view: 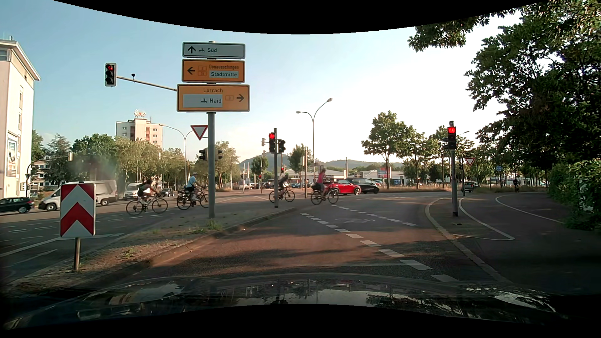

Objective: Follow the waypoints while adhering to traffic rules and regulations

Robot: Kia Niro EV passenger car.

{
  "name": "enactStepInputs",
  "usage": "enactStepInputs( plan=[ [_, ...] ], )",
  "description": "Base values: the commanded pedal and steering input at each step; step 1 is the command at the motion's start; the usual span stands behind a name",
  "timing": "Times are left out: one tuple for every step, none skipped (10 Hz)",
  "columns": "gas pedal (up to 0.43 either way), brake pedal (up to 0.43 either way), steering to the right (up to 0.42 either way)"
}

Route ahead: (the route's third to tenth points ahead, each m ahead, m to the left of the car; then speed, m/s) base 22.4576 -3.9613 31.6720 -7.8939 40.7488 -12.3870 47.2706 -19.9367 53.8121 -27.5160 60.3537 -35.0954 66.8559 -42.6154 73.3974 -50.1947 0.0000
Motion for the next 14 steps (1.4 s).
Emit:
enactStepInputs(
  plan=[
    [0.0,0.25,0.096],
    [0.0,0.25,0.096],
    [0.0,0.25,0.096],
    [0.0,0.25,0.096],
    [0.0,0.25,0.096],
    [0.0,0.25,0.096],
    [0.0,0.25,0.096],
    [0.0,0.25,0.096],
    [0.0,0.25,0.096],
    [0.0,0.25,0.096],
    [0.0,0.25,0.096],
    [0.0,0.25,0.096],
    [0.0,0.25,0.096],
    [0.0,0.256,0.096]
  ],
)
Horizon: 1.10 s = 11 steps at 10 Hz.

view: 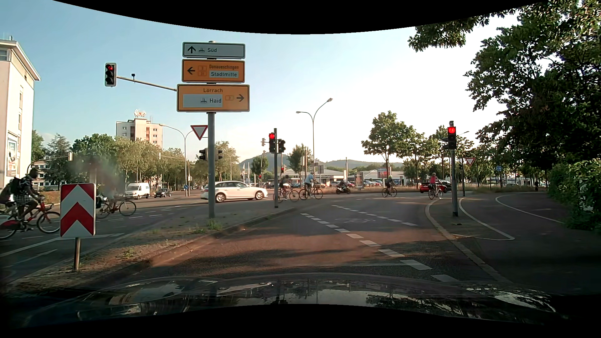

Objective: Follow the waypoints while adhering to traffic rules and regulations

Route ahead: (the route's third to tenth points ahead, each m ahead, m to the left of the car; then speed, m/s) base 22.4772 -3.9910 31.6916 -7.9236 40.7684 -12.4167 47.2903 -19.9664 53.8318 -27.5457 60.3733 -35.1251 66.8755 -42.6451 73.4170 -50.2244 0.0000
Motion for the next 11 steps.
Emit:
enactStepInputs(
  plan=[
    [0.0,0.262,0.096],
    [0.0,0.268,0.096],
    [0.0,0.274,0.096],
    [0.0,0.274,0.096],
    [0.0,0.28,0.096],
    [0.0,0.28,0.096],
    [0.0,0.28,0.096],
    [0.0,0.287,0.096],
    [0.0,0.287,0.096],
    [0.0,0.287,0.096],
    [0.0,0.287,0.096]
  ],
)
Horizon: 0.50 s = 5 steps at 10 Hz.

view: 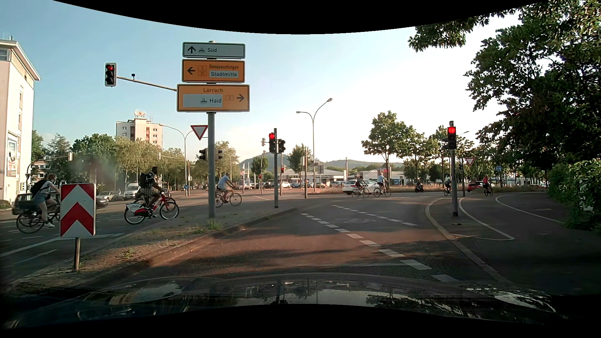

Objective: Follow the waypoints while adhering to traffic rules and regulations

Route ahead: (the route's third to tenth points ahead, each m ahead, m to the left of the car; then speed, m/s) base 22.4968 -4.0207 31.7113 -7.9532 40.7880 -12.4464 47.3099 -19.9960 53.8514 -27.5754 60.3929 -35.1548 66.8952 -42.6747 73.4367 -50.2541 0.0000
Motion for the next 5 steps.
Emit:
enactStepInputs(
  plan=[
    [0.0,0.287,0.096],
    [0.0,0.287,0.096],
    [0.0,0.287,0.096],
    [0.0,0.287,0.096],
    [0.0,0.287,0.096]
  ],
)
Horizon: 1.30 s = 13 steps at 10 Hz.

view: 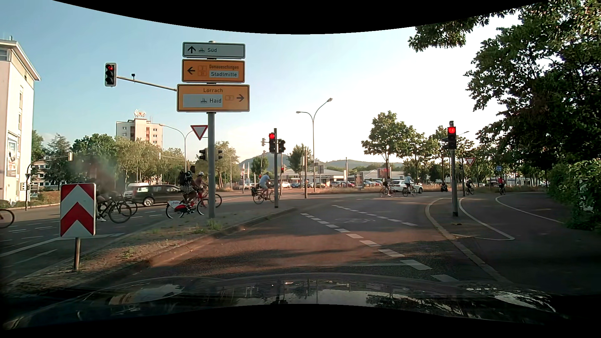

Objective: Follow the waypoints while adhering to traffic rules and regulations

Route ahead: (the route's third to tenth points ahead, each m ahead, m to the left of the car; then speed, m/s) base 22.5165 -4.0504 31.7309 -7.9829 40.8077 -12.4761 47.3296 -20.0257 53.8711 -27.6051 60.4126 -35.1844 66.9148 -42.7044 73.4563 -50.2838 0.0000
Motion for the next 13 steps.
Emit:
enactStepInputs(
  plan=[
    [0.0,0.287,0.096],
    [0.0,0.287,0.096],
    [0.0,0.287,0.096],
    [0.0,0.287,0.096],
    [0.0,0.287,0.096],
    [0.0,0.287,0.096],
    [0.0,0.287,0.096],
    [0.0,0.287,0.096],
    [0.0,0.287,0.096],
    [0.0,0.287,0.096],
    [0.0,0.287,0.096],
    [0.0,0.287,0.096],
    [0.0,0.287,0.096]
  ],
)
